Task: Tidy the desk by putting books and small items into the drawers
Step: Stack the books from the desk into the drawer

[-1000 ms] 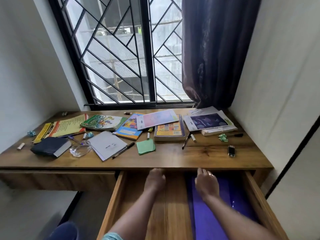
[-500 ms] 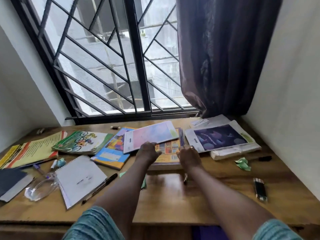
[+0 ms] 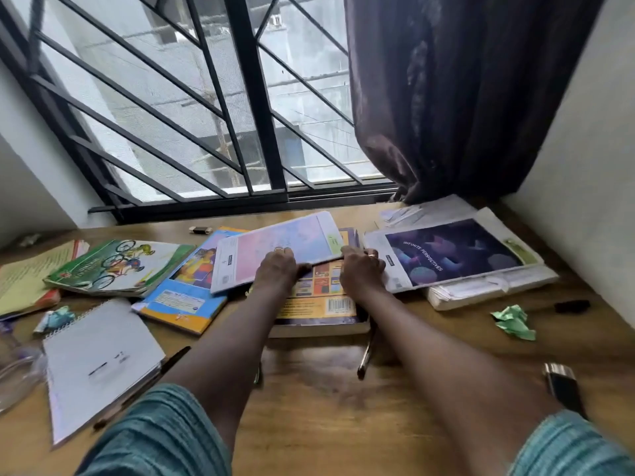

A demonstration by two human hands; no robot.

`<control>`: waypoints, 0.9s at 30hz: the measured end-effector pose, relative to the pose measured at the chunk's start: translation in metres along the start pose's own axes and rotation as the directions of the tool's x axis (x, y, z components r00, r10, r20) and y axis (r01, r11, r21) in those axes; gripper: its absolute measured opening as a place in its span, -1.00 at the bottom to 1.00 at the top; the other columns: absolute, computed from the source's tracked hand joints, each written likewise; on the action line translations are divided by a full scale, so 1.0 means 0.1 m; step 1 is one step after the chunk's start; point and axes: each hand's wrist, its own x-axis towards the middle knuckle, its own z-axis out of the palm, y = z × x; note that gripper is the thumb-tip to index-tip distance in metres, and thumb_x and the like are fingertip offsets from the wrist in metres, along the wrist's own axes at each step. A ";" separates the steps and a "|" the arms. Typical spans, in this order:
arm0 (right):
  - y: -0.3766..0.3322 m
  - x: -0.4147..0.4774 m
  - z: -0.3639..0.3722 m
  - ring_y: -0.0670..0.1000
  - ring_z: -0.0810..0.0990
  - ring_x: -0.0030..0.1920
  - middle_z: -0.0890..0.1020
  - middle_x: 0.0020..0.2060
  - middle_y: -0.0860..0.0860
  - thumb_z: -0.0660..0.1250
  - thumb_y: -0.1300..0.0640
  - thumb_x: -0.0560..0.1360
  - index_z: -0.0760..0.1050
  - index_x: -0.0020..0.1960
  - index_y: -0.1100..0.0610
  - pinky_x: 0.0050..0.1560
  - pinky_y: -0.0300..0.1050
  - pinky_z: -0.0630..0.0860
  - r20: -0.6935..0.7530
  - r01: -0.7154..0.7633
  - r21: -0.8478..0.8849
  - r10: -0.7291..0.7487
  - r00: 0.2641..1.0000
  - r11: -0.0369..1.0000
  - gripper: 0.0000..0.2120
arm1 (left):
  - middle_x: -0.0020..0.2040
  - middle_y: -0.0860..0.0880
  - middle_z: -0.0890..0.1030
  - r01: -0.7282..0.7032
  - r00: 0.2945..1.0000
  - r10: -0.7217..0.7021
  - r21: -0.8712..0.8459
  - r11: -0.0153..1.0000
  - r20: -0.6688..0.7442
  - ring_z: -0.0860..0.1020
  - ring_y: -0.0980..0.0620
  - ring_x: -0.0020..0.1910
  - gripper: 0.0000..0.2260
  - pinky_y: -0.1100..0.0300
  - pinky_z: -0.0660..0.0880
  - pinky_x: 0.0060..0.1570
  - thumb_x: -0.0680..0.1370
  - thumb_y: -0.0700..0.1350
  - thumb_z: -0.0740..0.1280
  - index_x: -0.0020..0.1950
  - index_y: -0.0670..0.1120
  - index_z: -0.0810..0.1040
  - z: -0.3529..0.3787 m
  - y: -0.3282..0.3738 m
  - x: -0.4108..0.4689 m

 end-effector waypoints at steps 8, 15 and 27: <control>-0.14 -0.12 -0.22 0.26 0.52 0.16 0.58 0.13 0.24 0.13 0.24 0.57 0.34 0.39 0.13 0.14 0.04 0.43 -0.084 0.033 0.317 -0.006 0.996 0.948 -0.61 | -0.02 -0.20 0.67 -0.272 0.956 0.293 0.351 0.896 -0.007 0.66 -0.17 -0.04 -0.81 0.10 0.55 -0.07 0.55 -0.18 0.27 0.09 -0.23 0.58 -0.42 0.16 -0.27; -0.22 -0.42 -0.58 0.23 0.55 0.17 0.57 0.18 0.22 0.24 0.25 0.55 0.20 0.47 0.11 0.06 -0.06 0.45 -0.042 0.000 0.460 0.022 0.999 0.888 -0.48 | -0.72 -0.04 0.42 -0.211 0.873 0.369 0.436 0.875 -0.318 0.45 0.01 -0.76 -0.69 0.42 0.29 -0.70 -0.11 -0.15 0.59 -0.63 -0.14 0.46 -1.22 0.02 -0.55; -0.63 -1.79 -1.21 0.05 0.18 0.50 0.21 0.49 0.09 0.34 0.07 0.52 0.05 0.53 0.21 0.43 -0.15 0.12 0.067 -0.104 0.801 0.084 0.994 0.589 -0.28 | -0.03 -0.28 0.64 -0.216 0.853 0.156 -0.063 0.974 -0.498 0.59 -0.27 0.02 -0.81 0.04 0.48 -0.10 0.50 -0.15 0.27 -0.07 -0.23 0.61 -2.77 0.04 -2.00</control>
